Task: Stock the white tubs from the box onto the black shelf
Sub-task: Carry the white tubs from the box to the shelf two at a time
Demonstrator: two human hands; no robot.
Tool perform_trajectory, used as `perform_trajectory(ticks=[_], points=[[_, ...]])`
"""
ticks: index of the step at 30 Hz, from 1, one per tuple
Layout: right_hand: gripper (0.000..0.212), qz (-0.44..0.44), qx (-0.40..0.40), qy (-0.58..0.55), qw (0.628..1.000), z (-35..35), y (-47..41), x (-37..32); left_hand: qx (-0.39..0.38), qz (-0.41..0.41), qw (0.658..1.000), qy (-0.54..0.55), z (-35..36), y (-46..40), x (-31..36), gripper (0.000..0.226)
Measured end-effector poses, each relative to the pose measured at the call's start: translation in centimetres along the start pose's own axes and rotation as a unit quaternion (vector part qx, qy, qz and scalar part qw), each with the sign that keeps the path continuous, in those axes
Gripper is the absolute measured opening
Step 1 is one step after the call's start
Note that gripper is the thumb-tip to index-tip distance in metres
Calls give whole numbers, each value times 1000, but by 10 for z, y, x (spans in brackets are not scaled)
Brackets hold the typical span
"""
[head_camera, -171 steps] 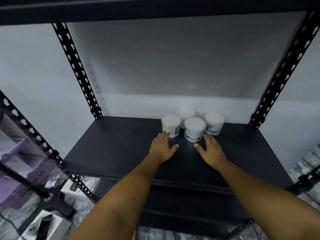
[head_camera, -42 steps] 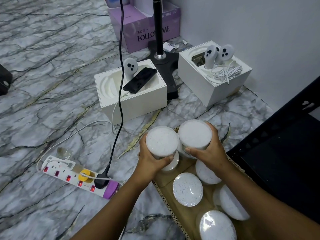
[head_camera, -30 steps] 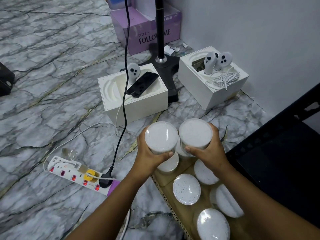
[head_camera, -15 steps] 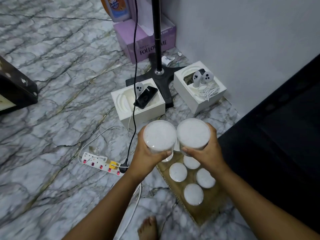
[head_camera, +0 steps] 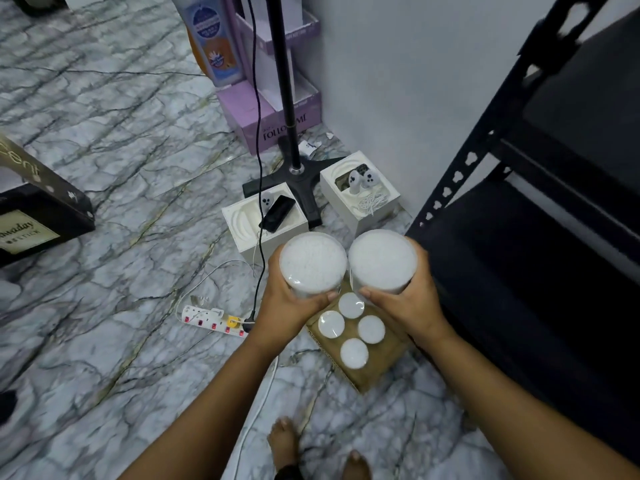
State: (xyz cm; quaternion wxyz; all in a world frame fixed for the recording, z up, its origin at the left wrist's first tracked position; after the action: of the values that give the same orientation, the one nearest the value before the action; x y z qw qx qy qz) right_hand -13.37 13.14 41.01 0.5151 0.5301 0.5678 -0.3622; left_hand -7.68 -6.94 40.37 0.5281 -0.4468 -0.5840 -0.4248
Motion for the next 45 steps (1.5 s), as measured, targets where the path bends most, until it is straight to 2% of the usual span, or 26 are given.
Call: perform_trajectory(ticks=[6,12,17,23,30,37,45], points=[[99,5,47,-12,999,-16,44,-62,-37,-1,999,-3,-2,24,65,93],[91,-6,117,-24,993,-24,98,-118,-87,18,996,-9,-13,51,124,91],[96,-7,181,-26,983,-32,145,-155,-115,40,992,-14,-20,74,165,94],[92,-10,249,-44,968,-49,200,-188,-159,53,986,-22,-9,101,208,90],[96,-2,301,-49,952,-87,252,-202,-232,70,970,-4,46,126,241,89],[95,-4,357,-53,933,-159,290,-207,-281,86,956,4,126,145,272,90],[92,-7,390,-39,920,-247,316,-206,-289,119,950,-9,210,163,295,94]])
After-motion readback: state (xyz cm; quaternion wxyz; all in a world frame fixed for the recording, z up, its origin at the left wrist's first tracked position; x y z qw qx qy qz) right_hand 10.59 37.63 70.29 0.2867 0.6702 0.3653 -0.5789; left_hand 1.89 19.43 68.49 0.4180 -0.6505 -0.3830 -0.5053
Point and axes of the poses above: each hand's wrist, its own y-axis away from the middle knuckle, its own z-axis out of the palm, x = y × z, the point moved 5 cm from there along -y, towards the middle knuckle, and after that the axes turned 5 degrees about z, right-handed, at the moved point
